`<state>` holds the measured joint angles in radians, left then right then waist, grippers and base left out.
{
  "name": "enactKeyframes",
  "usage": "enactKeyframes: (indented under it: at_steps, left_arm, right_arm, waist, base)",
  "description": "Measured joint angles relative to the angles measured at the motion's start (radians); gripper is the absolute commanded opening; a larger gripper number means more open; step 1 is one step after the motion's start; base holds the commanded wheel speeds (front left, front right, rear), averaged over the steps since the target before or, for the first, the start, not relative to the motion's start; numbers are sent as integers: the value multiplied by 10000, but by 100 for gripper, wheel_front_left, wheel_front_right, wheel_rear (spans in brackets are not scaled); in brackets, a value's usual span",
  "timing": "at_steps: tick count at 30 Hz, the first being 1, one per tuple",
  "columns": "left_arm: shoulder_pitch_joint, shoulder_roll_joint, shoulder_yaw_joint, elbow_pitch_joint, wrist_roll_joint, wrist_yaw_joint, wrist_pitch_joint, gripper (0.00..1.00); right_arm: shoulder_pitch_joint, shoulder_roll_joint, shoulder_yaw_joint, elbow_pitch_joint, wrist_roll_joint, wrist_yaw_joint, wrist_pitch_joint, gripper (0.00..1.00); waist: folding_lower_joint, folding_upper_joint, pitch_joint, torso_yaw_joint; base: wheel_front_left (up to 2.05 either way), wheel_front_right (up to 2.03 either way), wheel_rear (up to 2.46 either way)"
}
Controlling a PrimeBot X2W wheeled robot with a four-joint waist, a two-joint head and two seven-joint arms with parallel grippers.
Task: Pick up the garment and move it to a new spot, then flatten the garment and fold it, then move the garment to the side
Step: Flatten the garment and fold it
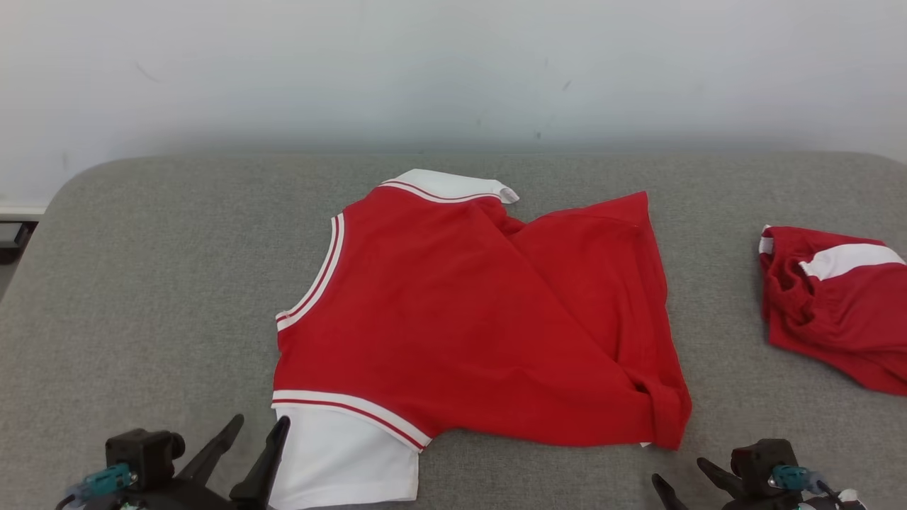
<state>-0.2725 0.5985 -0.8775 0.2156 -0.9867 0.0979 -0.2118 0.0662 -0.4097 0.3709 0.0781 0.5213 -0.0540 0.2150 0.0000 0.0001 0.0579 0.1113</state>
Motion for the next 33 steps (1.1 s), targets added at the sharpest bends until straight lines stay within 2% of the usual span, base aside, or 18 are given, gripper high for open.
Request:
enactKeyframes:
  at_steps: [9,13,14,15,16,17,19,30,33]
  left_arm:
    - [-32,-169,510,-163,236,161,-194,100]
    - [-29,-169,617,-190,314,163,-278,100]
    - [-26,-169,640,-198,316,163,-278,100]
    - [-23,-174,667,-203,318,165,-280,100]
    - [-21,-180,692,-209,318,165,-280,100]
    - [-18,-182,713,-221,336,165,-280,100]
    - [-13,-198,779,-247,360,167,-282,100]
    - [195,-146,1195,-265,372,184,-355,100]
    - [248,-148,1221,-276,376,249,-355,100]
  right_arm:
    - [-592,-6,311,401,-909,-257,-144,100]
    - [-764,10,433,568,-1143,-267,-221,100]
    - [-805,10,433,629,-1177,-268,-221,85]
    - [-830,10,454,711,-1187,-301,-219,51]
    - [-853,15,499,809,-1197,-336,-215,42]
    - [-869,27,522,878,-1216,-337,-215,20]
    - [-968,36,552,1018,-1271,-339,-213,0]
    - [-1174,119,307,1137,-1365,-399,-318,0]
    - [-1129,65,-171,1055,-888,-424,-422,0]
  waist:
    - [0,0,191,269]
    - [0,0,217,306]
    - [0,0,225,315]
    - [0,0,234,324]
    - [0,0,244,335]
    - [0,0,253,347]
    - [0,0,270,371]
    - [-1,0,294,309]
    - [-1,0,278,216]
  base:
    - [0,0,0]
    - [0,0,0]
    - [0,0,0]
    - [0,0,0]
    - [0,0,0]
    - [0,0,0]
    - [0,0,0]
    - [0,0,0]
    - [0,0,0]
